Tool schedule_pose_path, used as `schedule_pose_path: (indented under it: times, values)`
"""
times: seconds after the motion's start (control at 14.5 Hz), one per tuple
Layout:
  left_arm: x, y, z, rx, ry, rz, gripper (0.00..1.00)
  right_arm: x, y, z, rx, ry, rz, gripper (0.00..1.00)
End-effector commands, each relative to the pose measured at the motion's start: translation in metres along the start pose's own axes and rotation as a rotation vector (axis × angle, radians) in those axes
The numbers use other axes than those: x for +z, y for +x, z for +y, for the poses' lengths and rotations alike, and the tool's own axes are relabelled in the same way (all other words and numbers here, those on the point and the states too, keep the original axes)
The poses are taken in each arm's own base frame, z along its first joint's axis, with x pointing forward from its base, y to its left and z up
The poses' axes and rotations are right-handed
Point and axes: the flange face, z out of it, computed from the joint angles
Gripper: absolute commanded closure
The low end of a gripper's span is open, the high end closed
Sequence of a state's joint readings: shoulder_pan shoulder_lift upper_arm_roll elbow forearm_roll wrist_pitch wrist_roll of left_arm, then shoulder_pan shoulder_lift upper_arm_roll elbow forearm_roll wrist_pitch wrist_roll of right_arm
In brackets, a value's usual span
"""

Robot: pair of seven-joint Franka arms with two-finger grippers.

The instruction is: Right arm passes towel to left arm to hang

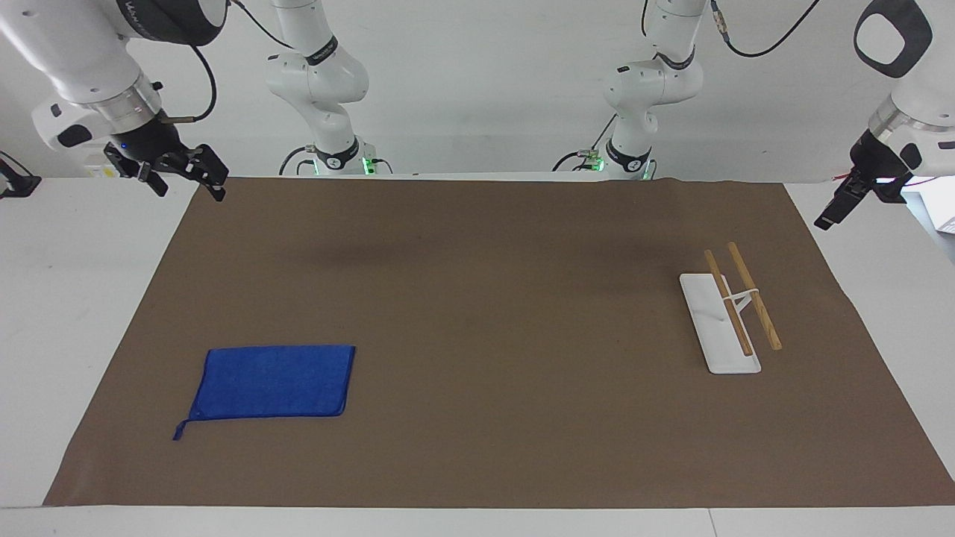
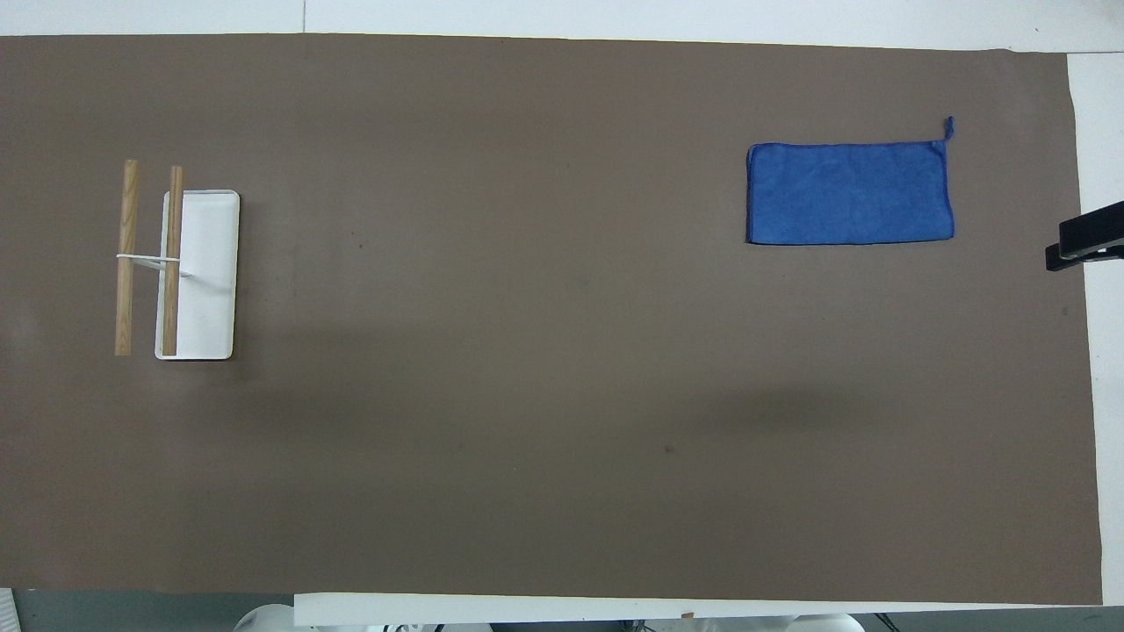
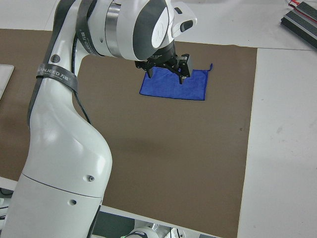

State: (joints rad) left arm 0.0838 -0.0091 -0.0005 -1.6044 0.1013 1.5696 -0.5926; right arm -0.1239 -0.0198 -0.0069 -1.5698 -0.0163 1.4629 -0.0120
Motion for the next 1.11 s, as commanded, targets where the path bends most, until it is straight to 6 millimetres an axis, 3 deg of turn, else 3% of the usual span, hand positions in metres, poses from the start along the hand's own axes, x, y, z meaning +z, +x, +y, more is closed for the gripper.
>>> schedule_pose_path:
  times: [0.0,0.28,0.42,0.55,0.76,0.97,1.04]
  values:
    - [0.0,-0.003,-0.002,0.013,0.015,-0.003,0.0,0.0,-0.005,0.0,-0.021,0.002,0.01,0.0]
    - [0.001,-0.003,-0.002,0.013,0.016,-0.005,0.0,0.001,-0.007,-0.004,-0.027,0.003,-0.005,0.0]
    - [0.001,-0.003,-0.002,0.013,0.016,-0.005,0.0,0.001,-0.007,0.005,-0.012,0.007,-0.005,0.0]
    - [0.001,-0.003,-0.002,0.013,0.016,-0.005,0.0,0.0,-0.007,-0.004,-0.032,0.005,0.0,0.0]
    - [0.001,-0.003,-0.002,0.013,0.016,-0.005,0.0,-0.001,0.007,-0.007,-0.038,0.001,0.087,0.0]
    - [0.001,-0.003,-0.002,0.013,0.016,-0.005,0.0,0.039,0.045,-0.017,-0.054,0.003,0.118,0.0]
    - [0.001,-0.003,-0.002,0.013,0.016,-0.005,0.0,0.058,0.064,-0.03,-0.075,0.003,0.135,0.0]
